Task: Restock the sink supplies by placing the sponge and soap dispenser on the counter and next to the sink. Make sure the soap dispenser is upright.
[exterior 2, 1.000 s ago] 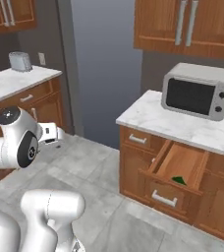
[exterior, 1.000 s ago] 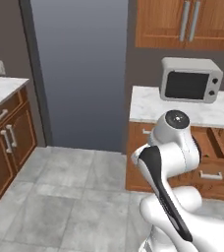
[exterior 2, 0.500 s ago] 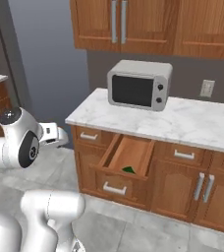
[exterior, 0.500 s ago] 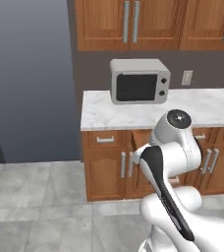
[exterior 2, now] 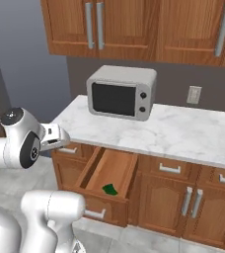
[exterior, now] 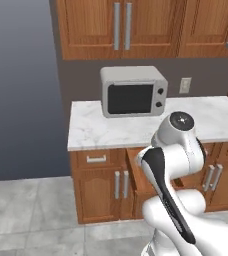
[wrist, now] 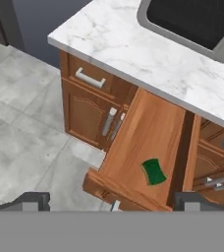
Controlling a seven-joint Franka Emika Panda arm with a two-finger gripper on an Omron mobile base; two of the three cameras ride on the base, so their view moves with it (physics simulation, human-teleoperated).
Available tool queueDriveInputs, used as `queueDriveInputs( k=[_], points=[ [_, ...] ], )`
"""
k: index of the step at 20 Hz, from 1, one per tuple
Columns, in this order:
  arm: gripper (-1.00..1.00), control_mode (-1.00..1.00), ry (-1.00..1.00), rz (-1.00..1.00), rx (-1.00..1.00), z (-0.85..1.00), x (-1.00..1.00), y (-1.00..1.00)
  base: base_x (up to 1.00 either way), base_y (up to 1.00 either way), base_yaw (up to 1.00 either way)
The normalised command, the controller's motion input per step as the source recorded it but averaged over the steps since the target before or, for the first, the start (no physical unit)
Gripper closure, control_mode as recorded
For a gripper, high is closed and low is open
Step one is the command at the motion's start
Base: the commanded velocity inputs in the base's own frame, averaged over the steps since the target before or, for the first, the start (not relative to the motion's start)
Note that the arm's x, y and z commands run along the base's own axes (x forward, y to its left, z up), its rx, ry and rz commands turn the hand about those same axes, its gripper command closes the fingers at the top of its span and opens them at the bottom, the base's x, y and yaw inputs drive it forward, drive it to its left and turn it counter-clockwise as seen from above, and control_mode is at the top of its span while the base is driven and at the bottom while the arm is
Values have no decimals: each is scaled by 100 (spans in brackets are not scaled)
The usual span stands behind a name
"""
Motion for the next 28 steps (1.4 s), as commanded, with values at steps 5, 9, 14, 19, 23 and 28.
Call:
queueDriveInputs(
  k=[5,9,14,19,23,28],
  points=[
    [-100,100,0,0,0,0,0,0,-17,-59,-11],
    [-100,100,0,0,0,0,0,0,-19,-9,-24],
    [-100,100,0,0,0,0,0,0,0,22,-24],
    [-100,100,0,0,0,0,0,0,1,0,-6],
    [-100,-100,2,0,6,-41,31,0,0,0,0],
    [-100,-100,11,0,7,-73,62,0,0,0,0]
  ],
)
